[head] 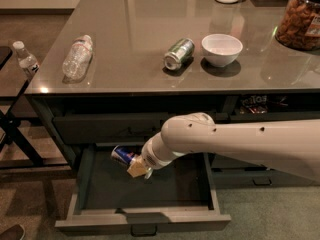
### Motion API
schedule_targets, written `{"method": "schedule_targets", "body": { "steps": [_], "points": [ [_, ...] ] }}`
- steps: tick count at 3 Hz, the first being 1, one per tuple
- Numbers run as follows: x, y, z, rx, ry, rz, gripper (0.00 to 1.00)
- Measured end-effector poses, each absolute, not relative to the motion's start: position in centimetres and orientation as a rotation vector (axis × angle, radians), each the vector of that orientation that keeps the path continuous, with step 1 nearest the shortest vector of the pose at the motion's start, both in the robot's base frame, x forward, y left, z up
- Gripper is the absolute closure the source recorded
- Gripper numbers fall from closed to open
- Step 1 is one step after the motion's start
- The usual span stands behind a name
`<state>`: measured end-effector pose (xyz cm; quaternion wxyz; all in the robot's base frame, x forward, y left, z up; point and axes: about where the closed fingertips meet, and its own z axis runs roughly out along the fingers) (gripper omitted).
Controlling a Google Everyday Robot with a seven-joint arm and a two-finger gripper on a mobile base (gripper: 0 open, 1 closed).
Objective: Pick redbull can from middle drawer and place on counter
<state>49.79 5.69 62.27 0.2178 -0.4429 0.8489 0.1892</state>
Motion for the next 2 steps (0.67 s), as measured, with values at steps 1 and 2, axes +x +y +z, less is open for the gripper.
{"method": "schedule_targets", "body": {
  "steps": [1,2],
  "points": [
    [50.1,5.5,63.5,-1.224,2.345,0.508,1.00],
    [50.1,4.5,67.4,-1.207,2.324,0.488,1.00]
  ]
}}
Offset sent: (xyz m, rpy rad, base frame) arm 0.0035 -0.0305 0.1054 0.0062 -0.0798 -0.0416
